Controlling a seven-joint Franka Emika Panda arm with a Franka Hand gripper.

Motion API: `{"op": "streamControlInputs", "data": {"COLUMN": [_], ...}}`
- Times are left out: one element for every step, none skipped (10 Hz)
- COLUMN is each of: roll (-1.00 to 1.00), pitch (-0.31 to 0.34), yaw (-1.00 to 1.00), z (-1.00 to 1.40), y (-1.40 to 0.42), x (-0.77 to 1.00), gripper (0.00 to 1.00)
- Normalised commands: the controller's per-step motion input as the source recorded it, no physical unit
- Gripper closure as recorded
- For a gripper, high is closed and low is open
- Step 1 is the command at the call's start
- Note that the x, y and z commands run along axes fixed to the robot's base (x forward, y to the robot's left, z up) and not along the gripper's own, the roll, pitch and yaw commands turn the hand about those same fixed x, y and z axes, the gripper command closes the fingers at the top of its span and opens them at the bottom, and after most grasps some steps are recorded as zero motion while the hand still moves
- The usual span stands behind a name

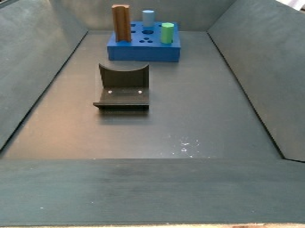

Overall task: Pick up the star object. Move up. Move to above the board. Insert the star object.
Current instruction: Move to above the board, then insert the star object.

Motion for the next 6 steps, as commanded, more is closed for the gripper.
{"op": "streamControlInputs", "data": {"roll": [0.02,0.03,0.04,0.0,-0.04,-0.01], "pitch": [0.134,0.12,0.104,-0.004,0.0,0.0], "yaw": [0.01,0.01,0.01,0.0,0.0,0.0], "z": [0.07,0.05,0.04,0.0,0.0,0.0], "y": [-0.6,-0.28,-0.19,0.0,0.0,0.0], "x": [0.18,0.12,0.1,0.0,-0.05,0.0], "gripper": [1.0,1.0,1.0,1.0,1.0,1.0]}}
